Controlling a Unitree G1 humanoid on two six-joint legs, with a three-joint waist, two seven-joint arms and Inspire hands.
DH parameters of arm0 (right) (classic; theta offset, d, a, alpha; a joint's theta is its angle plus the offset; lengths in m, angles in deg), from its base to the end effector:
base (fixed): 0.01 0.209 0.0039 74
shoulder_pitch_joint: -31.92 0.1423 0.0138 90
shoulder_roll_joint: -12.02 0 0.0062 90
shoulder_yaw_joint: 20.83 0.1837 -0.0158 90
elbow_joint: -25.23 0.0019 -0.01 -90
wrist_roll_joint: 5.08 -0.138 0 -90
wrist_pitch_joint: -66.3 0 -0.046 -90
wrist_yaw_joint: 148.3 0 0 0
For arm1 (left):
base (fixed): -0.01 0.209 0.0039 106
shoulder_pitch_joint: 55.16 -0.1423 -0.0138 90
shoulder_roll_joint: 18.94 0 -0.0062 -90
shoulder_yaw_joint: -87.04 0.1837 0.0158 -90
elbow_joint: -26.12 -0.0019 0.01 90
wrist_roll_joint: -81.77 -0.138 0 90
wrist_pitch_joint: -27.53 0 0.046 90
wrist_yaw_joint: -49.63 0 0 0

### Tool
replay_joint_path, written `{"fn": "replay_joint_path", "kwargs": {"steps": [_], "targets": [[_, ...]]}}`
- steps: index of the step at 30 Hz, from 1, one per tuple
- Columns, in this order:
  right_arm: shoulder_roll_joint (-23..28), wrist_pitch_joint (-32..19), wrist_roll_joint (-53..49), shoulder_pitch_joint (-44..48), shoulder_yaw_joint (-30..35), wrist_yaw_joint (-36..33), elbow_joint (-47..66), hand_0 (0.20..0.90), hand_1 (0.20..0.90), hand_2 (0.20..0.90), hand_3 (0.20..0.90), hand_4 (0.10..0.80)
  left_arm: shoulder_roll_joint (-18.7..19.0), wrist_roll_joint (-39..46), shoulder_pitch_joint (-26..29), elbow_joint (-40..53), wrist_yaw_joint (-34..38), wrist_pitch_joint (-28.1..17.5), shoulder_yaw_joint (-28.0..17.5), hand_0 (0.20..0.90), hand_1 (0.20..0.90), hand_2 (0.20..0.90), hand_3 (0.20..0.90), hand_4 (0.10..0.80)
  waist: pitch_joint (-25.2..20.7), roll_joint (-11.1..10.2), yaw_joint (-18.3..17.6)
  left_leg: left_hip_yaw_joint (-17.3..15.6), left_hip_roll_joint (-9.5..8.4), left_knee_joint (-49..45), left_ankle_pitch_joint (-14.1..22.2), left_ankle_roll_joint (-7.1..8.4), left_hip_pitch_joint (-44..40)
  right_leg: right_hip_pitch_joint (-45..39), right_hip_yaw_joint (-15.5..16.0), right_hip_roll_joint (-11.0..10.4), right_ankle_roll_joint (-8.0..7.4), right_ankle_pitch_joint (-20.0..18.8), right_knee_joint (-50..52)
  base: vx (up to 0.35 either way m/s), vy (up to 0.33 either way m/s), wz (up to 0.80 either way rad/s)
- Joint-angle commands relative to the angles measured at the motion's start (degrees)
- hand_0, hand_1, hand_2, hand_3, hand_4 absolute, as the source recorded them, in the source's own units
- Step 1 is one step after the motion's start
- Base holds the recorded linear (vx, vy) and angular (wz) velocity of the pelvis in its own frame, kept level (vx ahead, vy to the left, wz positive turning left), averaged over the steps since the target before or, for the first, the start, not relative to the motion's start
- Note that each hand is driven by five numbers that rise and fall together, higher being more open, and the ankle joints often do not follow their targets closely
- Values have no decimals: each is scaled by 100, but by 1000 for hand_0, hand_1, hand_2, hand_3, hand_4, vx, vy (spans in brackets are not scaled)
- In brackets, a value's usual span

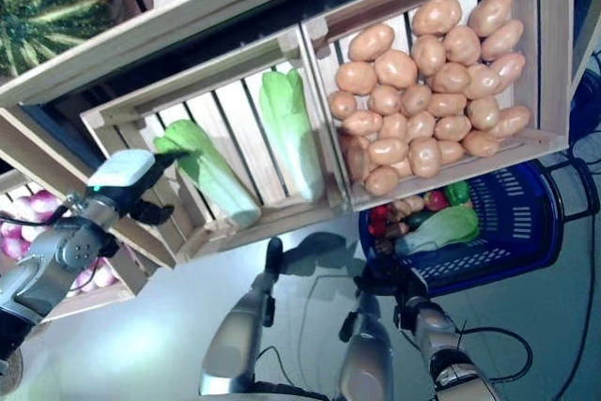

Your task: Put vegetables into the basket

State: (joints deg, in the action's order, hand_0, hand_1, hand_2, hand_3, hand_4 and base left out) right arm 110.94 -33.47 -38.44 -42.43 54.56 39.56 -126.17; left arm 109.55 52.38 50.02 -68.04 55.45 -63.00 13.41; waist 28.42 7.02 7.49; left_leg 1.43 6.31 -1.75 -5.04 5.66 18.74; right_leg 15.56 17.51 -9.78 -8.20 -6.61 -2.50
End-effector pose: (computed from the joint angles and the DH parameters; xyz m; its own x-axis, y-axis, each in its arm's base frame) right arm 0.1957 -0.2635 -0.0463 0.8153 -0.0935 -0.5715 0.1051 0.9944 -0.0127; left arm 0.2421 0.2650 0.1307 0.9810 -0.1767 0.0796 -0.0648 0.0881 0.9940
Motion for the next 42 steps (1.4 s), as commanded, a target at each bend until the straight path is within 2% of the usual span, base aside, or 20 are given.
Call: {"fn": "replay_joint_path", "kwargs": {"steps": [1,3,5,6,7,11,15,20,26,33,39,42], "targets": [[-112,-288,-343,96,-227,93,324,900,900,900,900,800,362,-736,489,-36,1123,-470,-347,900,900,900,900,800,33,-152,-29,51,-415,-513,-176,-203,837,402,-163,-22,406,327,907,0,0,0],[-121,-288,-354,204,-263,158,342,900,900,900,900,800,421,-1308,785,-422,2022,-551,-94,900,900,900,900,800,83,-196,-82,40,-395,-619,-171,-194,945,516,-199,-5,416,354,1010,5,-13,-4],[-138,-257,-425,305,-342,151,366,900,900,900,900,800,438,-1449,1024,-788,2661,-632,93,900,900,900,900,800,117,-241,-142,-7,-391,-682,-167,-208,1025,643,-244,8,430,364,1096,-21,-1,-4],[-142,-249,-458,319,-344,150,369,900,900,900,900,800,441,-1462,1089,-857,2755,-686,149,900,900,900,900,800,117,-250,-140,-13,-392,-692,-166,-211,1042,669,-250,6,431,370,1115,-27,17,-5],[-143,-247,-512,393,-374,180,399,900,900,900,900,800,441,-1516,1398,-1289,3245,-869,463,900,900,900,900,800,137,-284,-191,-8,-396,-841,-150,-213,1192,857,-290,11,449,399,1282,-13,28,-9],[-185,-177,-516,589,-393,104,468,900,900,900,900,800,139,-1378,1710,-2175,3855,-945,1054,900,900,900,900,800,137,-348,-311,-97,-384,-1089,-115,-217,1467,1221,-392,30,462,435,1556,-24,47,-4],[-129,-48,-476,743,-389,39,513,900,900,900,900,800,-266,-1558,1731,-2803,4327,-962,1372,900,900,900,900,800,137,-422,-406,-165,-399,-1335,-65,-224,1717,1550,-537,43,474,472,1820,-26,50,-10],[44,62,-464,862,-332,66,519,900,900,900,900,800,-504,-1517,1690,-3180,4384,-911,1625,900,900,900,900,800,137,-438,-492,-209,-384,-1520,-44,-189,1955,1838,-652,39,478,504,2003,-4,40,-7],[214,128,-442,978,-334,90,563,900,900,900,900,800,-550,-1218,1611,-3434,4076,-805,1766,900,900,900,900,800,137,-421,-524,-260,-371,-1548,-26,-161,2070,2004,-698,47,487,555,2066,-2,2,-1],[369,180,-451,1021,-293,106,708,900,900,900,900,800,-509,-1090,1321,-3187,3883,-647,1788,900,900,900,900,800,137,-327,-482,-256,-405,-1628,-11,-132,2189,2128,-683,-9,490,593,2137,-9,8,-2],[441,231,-503,1127,-233,131,708,900,900,900,900,800,-513,-886,1373,-3040,3516,-331,1870,900,900,900,900,800,137,-300,-458,-257,-389,-1597,-52,-104,2275,2226,-642,-30,483,601,2163,-22,3,1],[448,231,-566,1189,-230,180,671,900,900,900,900,800,-527,-899,1438,-3185,3640,-267,1851,900,900,900,900,800,137,-333,-463,-288,-365,-1512,-101,-92,2304,2249,-628,-5,485,573,2092,-21,-8,0]]}}
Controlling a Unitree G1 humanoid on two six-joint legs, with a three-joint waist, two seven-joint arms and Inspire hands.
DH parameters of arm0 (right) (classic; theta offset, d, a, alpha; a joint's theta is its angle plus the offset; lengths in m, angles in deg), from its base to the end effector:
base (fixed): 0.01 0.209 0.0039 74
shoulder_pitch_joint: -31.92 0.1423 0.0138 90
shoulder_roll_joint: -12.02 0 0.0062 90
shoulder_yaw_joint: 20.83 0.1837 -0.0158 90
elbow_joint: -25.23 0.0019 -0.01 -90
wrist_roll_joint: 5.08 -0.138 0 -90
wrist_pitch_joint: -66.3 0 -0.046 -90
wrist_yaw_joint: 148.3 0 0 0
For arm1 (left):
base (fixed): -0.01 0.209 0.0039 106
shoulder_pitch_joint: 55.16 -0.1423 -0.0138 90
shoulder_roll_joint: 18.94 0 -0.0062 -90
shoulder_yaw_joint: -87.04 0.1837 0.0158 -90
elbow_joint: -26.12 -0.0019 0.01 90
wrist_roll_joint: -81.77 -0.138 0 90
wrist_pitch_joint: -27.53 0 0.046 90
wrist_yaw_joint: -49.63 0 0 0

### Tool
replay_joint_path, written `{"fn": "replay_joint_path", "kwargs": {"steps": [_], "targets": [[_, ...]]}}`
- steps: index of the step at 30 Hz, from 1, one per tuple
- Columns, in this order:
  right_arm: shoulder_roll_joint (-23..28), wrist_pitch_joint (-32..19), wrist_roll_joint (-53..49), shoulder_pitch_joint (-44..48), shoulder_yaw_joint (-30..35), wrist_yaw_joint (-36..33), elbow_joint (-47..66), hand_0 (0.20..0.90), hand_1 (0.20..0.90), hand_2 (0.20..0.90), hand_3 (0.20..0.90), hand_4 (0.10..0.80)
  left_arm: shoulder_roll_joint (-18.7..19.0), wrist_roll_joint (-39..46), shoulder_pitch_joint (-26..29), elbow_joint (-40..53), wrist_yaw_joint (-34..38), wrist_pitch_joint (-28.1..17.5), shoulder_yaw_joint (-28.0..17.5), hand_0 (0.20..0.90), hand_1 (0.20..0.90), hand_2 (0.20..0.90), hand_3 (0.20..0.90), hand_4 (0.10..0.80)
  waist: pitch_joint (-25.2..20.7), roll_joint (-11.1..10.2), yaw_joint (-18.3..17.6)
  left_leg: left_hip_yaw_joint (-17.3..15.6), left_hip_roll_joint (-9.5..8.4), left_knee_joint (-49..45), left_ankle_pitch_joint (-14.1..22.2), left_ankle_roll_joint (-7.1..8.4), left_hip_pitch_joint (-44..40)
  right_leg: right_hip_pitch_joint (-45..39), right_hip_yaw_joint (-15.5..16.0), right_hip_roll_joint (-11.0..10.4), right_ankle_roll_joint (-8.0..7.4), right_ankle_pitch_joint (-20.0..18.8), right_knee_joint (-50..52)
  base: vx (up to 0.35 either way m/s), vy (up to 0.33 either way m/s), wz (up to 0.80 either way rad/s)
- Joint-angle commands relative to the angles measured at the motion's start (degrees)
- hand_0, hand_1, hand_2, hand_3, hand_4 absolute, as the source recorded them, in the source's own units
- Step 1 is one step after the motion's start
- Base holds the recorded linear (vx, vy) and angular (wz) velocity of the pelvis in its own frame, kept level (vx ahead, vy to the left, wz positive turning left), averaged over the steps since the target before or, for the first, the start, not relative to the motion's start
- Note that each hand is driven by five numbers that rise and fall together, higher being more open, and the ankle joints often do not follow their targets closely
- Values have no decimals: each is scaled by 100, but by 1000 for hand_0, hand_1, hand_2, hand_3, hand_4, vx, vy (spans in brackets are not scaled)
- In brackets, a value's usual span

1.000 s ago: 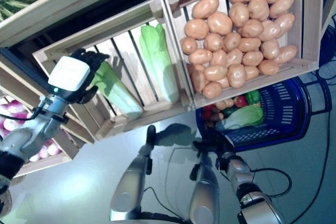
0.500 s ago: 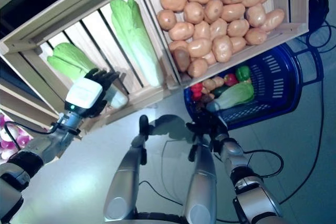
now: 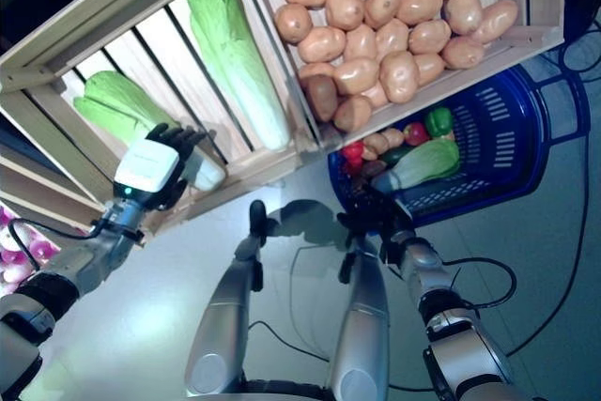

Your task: Put vegetables into the basket

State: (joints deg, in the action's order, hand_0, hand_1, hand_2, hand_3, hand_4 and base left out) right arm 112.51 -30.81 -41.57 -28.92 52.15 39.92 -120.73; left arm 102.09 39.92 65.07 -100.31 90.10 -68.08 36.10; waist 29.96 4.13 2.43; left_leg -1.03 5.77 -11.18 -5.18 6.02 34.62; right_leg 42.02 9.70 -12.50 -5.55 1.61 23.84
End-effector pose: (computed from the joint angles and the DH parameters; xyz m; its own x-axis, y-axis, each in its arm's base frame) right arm 0.2716 -0.2448 0.0163 0.9378 0.0173 -0.3468 -0.0068 0.9995 0.0315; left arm 0.2708 0.2647 0.0633 0.9235 -0.2564 0.2854 -0.3220 -0.1138 0.9399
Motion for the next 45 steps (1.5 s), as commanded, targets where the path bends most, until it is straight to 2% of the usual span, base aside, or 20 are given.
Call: {"fn": "replay_joint_path", "kwargs": {"steps": [1,9,11,18,26,27,28,29,36,40,45], "targets": [[301,-37,-319,-148,11,156,117,900,900,900,900,800,196,347,-38,-44,261,218,-423,900,900,900,900,800,-16,-54,40,-43,-306,-552,-97,-129,727,-378,154,276,225,-252,-545,-31,-2,-1],[290,-58,-449,-110,-31,102,263,900,900,900,900,800,-71,82,396,-802,1240,12,-397,900,900,900,900,800,-16,-193,-43,-16,-288,-593,-120,-141,912,-157,132,351,259,-258,-476,-14,-6,2],[280,-101,-606,-108,-46,127,300,900,900,900,900,800,-192,120,590,-1192,1262,-4,-380,900,900,900,900,800,-16,-248,-85,19,-288,-641,-123,-146,1008,-53,122,375,262,-268,-431,-45,-12,2],[277,-81,-658,-88,-71,-9,574,900,900,900,900,800,-385,141,790,-1685,1314,113,-366,900,900,900,900,800,-16,-360,-175,13,-258,-662,-147,-126,1167,109,106,408,249,-320,-448,-25,4,3],[320,-105,-733,-101,-105,-73,701,900,900,900,900,800,-592,363,924,-2116,1991,184,-585,900,900,900,900,800,-16,-491,-217,67,-259,-756,-138,-123,1388,313,96,452,266,-329,-399,0,0,0],[321,-118,-766,-95,-123,-88,712,900,900,900,900,800,-639,388,959,-2187,2147,157,-615,455,455,455,455,504,-16,-521,-224,85,-257,-770,-141,-118,1424,341,94,457,271,-337,-397,0,0,0],[320,-137,-781,-95,-125,-88,716,900,900,900,900,800,-659,394,984,-2220,2215,140,-648,394,394,394,394,463,-16,-537,-225,99,-259,-791,-132,-120,1452,369,91,459,275,-333,-379,-30,-37,1],[319,-133,-785,-75,-132,-120,735,900,900,900,900,800,-677,372,1044,-2257,2225,111,-683,300,300,300,300,400,-16,-551,-229,102,-260,-812,-120,-119,1481,395,88,464,281,-319,-357,-33,-34,3],[274,-186,-878,3,-157,-151,722,900,900,900,900,800,-789,137,1257,-2402,2385,-58,-666,300,300,300,300,400,-16,-604,-255,159,-287,-943,-67,-118,1551,452,77,477,304,-300,-270,-9,-7,1],[224,-122,-1293,-10,-114,-36,810,900,900,900,900,800,-728,175,1281,-2334,2471,-129,-644,300,300,300,300,400,-16,-620,-273,122,-299,-882,-68,-121,1446,350,77,506,295,-320,-359,0,0,0],[172,-219,-1167,0,-116,-76,875,900,900,900,900,800,-718,277,1324,-2267,2758,-238,-705,300,300,300,300,400,-16,-581,-286,113,-344,-854,-42,-117,1263,192,70,482,288,-298,-383,7,8,-3]]}}
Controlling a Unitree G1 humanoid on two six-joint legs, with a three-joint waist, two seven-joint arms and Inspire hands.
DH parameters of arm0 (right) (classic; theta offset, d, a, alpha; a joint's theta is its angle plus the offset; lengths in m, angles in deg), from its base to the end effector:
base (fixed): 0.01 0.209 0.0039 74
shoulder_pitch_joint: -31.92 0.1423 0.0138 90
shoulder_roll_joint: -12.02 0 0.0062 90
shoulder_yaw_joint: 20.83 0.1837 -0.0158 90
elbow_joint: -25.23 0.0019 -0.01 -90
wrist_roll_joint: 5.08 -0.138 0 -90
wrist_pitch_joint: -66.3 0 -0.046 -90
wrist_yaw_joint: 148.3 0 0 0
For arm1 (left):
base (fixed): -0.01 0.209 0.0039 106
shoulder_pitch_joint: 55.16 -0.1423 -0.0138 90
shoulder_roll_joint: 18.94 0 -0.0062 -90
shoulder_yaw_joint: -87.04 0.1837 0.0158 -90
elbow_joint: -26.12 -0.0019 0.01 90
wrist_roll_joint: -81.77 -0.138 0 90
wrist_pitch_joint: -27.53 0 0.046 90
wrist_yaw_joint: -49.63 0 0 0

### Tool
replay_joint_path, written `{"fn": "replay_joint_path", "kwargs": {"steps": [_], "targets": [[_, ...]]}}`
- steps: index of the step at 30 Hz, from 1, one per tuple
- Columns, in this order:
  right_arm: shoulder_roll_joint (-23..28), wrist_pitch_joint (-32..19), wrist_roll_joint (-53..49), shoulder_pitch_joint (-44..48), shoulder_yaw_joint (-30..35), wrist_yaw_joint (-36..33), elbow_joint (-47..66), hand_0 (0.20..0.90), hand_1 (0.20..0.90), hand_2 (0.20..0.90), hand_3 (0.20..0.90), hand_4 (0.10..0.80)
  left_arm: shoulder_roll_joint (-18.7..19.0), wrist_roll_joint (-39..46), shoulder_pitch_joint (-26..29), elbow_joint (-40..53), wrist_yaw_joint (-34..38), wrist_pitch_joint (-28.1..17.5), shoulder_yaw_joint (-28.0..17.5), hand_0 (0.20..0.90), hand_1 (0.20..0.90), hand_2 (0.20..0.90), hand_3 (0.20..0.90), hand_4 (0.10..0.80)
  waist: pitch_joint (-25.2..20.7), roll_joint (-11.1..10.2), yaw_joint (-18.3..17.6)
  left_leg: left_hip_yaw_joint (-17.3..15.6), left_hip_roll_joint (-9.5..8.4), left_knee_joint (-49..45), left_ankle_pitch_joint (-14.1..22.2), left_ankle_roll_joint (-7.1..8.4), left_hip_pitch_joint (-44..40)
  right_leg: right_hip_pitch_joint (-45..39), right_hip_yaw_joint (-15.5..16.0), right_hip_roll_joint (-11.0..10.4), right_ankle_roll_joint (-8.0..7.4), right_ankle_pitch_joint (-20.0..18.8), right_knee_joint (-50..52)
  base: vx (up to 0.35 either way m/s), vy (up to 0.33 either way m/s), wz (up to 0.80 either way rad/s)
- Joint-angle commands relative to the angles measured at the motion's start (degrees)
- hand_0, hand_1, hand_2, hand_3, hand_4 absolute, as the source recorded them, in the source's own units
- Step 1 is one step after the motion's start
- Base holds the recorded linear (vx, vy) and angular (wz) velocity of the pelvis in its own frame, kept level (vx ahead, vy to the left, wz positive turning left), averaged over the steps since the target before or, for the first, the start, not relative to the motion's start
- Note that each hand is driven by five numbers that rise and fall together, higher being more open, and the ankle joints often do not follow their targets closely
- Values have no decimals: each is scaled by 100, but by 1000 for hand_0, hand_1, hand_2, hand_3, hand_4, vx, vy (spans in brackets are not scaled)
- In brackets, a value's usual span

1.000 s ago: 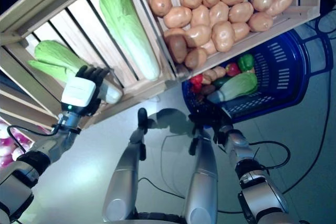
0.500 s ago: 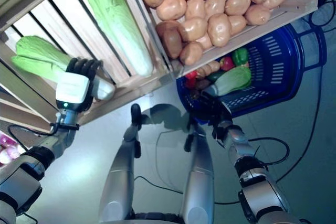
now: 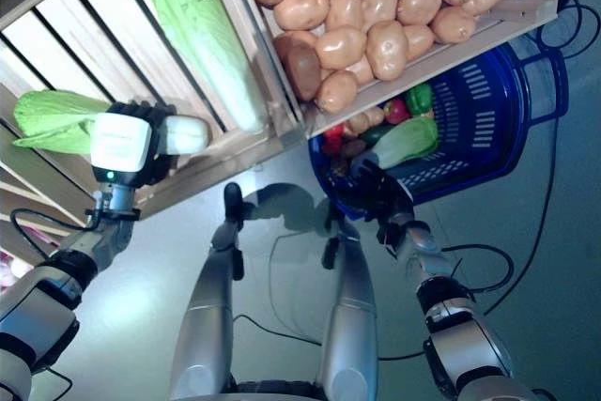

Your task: Put vegetables into the basket

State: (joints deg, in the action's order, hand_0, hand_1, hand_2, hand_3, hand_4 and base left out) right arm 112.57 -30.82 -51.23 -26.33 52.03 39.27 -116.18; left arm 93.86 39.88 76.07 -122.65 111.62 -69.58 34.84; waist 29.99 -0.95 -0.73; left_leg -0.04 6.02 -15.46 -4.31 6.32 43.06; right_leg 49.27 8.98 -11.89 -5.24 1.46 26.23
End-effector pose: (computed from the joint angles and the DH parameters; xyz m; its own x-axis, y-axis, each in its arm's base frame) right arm 0.2884 -0.2342 0.0387 0.9736 0.0406 -0.2248 0.0031 0.9816 0.1909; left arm 0.2995 0.2697 0.0660 0.7907 -0.1345 0.5973 -0.6108 -0.1050 0.7848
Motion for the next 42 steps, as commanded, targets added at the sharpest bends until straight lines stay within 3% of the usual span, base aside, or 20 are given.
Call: {"fn": "replay_joint_path", "kwargs": {"steps": [1,6,10,11,13,14,18,21,25,28,29,31,32,38,42], "targets": [[165,-256,-151,-267,-106,-21,442,900,900,900,900,800,134,327,222,16,682,-138,-606,300,300,300,300,400,-19,-66,33,0,-371,-412,-127,-145,375,-582,150,407,252,-283,-647,44,-19,-5],[173,-556,-256,-605,-20,-106,968,900,900,900,900,800,280,281,-57,674,1054,-610,-1008,300,300,300,300,400,-19,-48,76,-62,-431,-239,-95,-141,-81,-1066,258,309,216,-293,-877,46,-31,-3],[74,-785,-86,-1241,143,-269,1868,900,900,900,900,800,308,72,-859,1930,879,-1055,-1450,300,300,300,300,400,-19,-55,148,-99,-483,34,-90,-139,-635,-1664,392,232,146,-343,-1146,81,-35,-2],[97,-789,1,-1515,241,-290,2321,900,900,900,900,800,304,228,-1259,2616,575,-1212,-1661,300,300,300,300,400,-20,-52,193,-139,-482,275,-122,-157,-1013,-2034,475,190,96,-386,-1324,124,-24,-5],[67,-983,89,-1827,383,-137,2640,900,900,900,900,800,229,356,-1659,3291,414,-1670,-1870,300,300,300,300,400,-143,-19,244,-124,-496,503,-123,-179,-1342,-2327,516,163,54,-384,-1458,138,-17,-5],[67,-983,89,-1830,380,-137,2641,900,900,900,900,800,229,355,-1666,3295,414,-1670,-1874,300,300,300,300,400,-141,-18,241,-123,-496,507,-124,-179,-1349,-2334,518,163,54,-385,-1461,155,-12,-1],[-75,-1102,517,-2386,707,30,3420,900,900,900,900,800,-46,837,-2408,4634,-390,-2318,-2533,300,300,300,300,400,-522,11,298,-110,-485,769,-64,-213,-1884,-2847,607,137,-10,-383,-1696,186,-24,5],[-243,-1332,720,-2701,941,493,4027,900,900,900,900,800,-379,1092,-2878,5365,-1003,-3142,-2982,300,300,300,300,400,-842,3,317,-79,-445,1020,-18,-220,-2334,-3334,688,148,-33,-364,-1941,229,-38,3],[-337,-1310,705,-3055,1115,999,4767,900,900,900,900,800,-744,3020,-3222,6099,-2810,-3517,-3235,300,300,300,300,400,-1335,26,325,-49,-367,1441,-57,-213,-2917,-3976,766,188,-64,-365,-2298,228,-23,3],[-380,-1379,779,-3220,1106,1206,5087,900,900,900,900,800,-984,3930,-3345,6346,-3839,-3585,-3218,300,300,300,300,400,-1581,29,329,-24,-335,1650,-95,-220,-3150,-4240,777,219,-82,-399,-2500,215,-28,9],[-362,-1313,800,-3227,1052,1306,5285,900,900,900,900,800,-1107,4772,-3322,6459,-4568,-3485,-3107,300,300,300,300,400,-1769,38,331,-14,-311,1761,-101,-219,-3310,-4404,785,245,-88,-399,-2593,270,-32,9],[-359,-1196,774,-3209,1010,1406,5408,900,900,900,900,800,-1207,5266,-3320,6517,-4996,-3368,-3078,300,300,300,300,400,-1867,45,336,-10,-301,1791,-78,-219,-3434,-4520,787,260,-86,-392,-2635,210,-19,5],[-360,-1112,788,-3171,925,1434,5473,900,900,900,900,800,-1296,5883,-3275,6558,-5577,-3205,-2978,300,300,300,300,400,-1987,41,343,-7,-295,1799,-36,-232,-3546,-4609,774,270,-79,-374,-2651,191,-19,8],[-362,-820,807,-3084,597,1450,5791,900,900,900,900,800,-1521,7162,-3262,6823,-6976,-2417,-2591,300,300,300,300,400,-2239,48,367,-48,-277,1825,110,-289,-3931,-4940,714,269,-72,-337,-2699,139,-8,5],[-359,-725,820,-3016,389,1420,5840,900,900,900,900,800,-1550,7892,-3225,6886,-7477,-1844,-2393,300,300,300,300,400,-2342,55,376,-65,-268,1896,169,-312,-4144,-5109,659,255,-83,-330,-2761,79,-5,-1]]}}
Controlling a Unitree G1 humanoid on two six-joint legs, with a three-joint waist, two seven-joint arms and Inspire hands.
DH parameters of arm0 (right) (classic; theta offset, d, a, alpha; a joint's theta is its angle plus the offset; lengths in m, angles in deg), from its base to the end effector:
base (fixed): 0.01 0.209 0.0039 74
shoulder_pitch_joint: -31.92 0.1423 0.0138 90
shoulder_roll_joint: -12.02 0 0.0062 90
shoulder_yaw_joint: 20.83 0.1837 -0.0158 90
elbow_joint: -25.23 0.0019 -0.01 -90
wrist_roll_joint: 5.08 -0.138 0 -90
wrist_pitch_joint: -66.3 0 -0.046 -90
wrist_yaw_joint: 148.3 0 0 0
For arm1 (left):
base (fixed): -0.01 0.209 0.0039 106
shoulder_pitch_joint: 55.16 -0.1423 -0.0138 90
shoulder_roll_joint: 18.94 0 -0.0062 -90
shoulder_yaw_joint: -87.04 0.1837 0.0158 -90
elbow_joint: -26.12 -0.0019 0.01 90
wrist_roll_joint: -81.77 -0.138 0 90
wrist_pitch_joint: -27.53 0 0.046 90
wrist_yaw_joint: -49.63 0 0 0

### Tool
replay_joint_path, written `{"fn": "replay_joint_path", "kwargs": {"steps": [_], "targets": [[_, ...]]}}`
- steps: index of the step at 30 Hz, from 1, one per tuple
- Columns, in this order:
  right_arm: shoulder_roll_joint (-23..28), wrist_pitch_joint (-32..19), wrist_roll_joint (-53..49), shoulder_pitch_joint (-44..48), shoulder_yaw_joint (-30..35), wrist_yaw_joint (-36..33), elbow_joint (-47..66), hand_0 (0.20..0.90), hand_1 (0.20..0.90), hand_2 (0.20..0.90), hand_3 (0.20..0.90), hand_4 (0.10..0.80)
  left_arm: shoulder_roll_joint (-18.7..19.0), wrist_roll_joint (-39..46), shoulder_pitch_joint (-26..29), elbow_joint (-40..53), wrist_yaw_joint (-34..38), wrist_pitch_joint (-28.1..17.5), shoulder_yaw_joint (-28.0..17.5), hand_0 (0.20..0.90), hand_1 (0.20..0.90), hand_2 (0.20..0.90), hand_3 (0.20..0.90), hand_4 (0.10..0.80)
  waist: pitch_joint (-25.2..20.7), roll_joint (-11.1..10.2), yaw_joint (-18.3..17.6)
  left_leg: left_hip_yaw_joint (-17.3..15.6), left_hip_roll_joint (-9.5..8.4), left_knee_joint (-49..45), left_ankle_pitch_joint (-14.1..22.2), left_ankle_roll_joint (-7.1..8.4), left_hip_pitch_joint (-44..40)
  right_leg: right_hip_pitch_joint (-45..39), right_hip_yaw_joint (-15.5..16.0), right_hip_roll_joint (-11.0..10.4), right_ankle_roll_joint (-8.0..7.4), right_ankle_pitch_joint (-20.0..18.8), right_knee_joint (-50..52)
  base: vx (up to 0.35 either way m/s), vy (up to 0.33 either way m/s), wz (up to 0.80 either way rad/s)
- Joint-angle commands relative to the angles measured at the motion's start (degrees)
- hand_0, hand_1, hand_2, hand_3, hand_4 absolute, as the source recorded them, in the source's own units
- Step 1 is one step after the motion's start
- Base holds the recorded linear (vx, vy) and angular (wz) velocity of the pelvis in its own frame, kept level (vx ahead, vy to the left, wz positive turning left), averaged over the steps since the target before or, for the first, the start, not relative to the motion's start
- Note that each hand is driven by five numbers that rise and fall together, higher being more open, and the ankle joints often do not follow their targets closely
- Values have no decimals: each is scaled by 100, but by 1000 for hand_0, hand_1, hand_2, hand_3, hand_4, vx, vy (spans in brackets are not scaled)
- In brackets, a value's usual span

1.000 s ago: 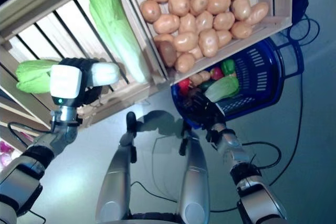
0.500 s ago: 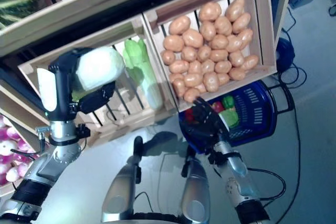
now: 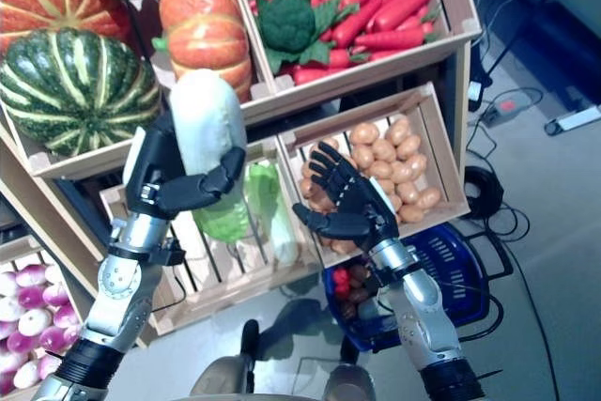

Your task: Put vegetables into the basket

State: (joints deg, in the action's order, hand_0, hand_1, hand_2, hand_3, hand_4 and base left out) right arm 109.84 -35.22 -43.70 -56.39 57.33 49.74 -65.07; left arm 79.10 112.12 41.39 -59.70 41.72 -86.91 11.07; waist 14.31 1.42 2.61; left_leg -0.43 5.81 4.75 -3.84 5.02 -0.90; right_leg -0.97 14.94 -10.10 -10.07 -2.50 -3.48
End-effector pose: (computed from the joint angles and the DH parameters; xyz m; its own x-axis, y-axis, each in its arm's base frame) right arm 0.2060 -0.1898 0.0581 0.8792 0.4291 0.2070 -0.4676 0.8603 0.2031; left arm 0.2150 0.1738 0.0950 0.8052 -0.3392 0.4864 0.4018 0.9153 -0.0269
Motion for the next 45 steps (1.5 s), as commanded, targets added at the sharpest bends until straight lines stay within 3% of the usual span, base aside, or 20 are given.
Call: {"fn": "replay_joint_path", "kwargs": {"steps": [1,5,10,17,23,28,32,36,45], "targets": [[-88,-252,70,-3,-178,378,734,900,900,900,900,800,-88,737,244,587,-585,-6,11,300,300,300,300,400,-791,-180,42,-28,-246,-109,127,-183,221,-109,56,74,397,63,194,75,-4,-1],[-49,-54,94,-8,-350,299,793,900,900,900,900,800,-82,996,204,720,-942,397,141,300,300,300,300,400,-903,-174,60,-25,-246,-8,162,-197,60,-256,34,60,368,18,55,61,-6,-1],[-71,306,-306,-12,-588,537,694,900,900,900,900,800,-142,1905,201,866,-1799,918,301,300,300,300,300,400,-1043,-180,78,-56,-251,25,234,-209,-59,-348,49,31,337,-21,-38,16,-1,0],[-170,922,-805,23,-970,753,587,900,900,900,900,800,-213,2323,286,1033,-2257,1329,653,300,300,300,300,400,-1208,-190,69,-59,-262,25,283,-229,-102,-399,12,-5,294,-97,-132,0,0,0],[-210,1275,-974,14,-1198,908,523,900,900,900,900,800,-242,2717,291,1043,-2578,1452,781,300,300,300,300,400,-1326,-204,57,-108,-260,25,312,-238,-134,-397,-29,-13,277,-112,-152,0,0,0],[-169,1257,-1112,39,-1236,838,531,900,900,900,900,800,-221,2653,329,1057,-2538,1405,850,300,300,300,300,400,-1388,-223,43,-126,-271,25,329,-257,-171,-415,-64,-4,274,-111,-145,0,0,0],[-73,1165,-1151,-35,-950,565,663,900,900,900,900,800,-66,2502,307,1071,-2303,1316,637,300,300,300,300,400,-1423,-230,13,-138,-278,25,324,-264,-170,-409,-91,7,272,-114,-132,-4,3,-3],[173,1177,-1183,-214,-387,411,870,900,900,900,900,800,144,2507,171,1120,-2153,1360,125,300,300,300,300,400,-1434,-252,-16,-164,-270,25,319,-262,-170,-402,-93,1,259,-140,-142,-12,0,-1],[258,1321,-1300,-649,401,596,1006,900,900,900,900,800,268,2042,-152,1038,-1938,1325,-705,300,300,300,300,400,-1505,-275,-73,-202,-222,25,268,-242,-106,-342,-80,16,258,-158,-152,0,0,0]]}}
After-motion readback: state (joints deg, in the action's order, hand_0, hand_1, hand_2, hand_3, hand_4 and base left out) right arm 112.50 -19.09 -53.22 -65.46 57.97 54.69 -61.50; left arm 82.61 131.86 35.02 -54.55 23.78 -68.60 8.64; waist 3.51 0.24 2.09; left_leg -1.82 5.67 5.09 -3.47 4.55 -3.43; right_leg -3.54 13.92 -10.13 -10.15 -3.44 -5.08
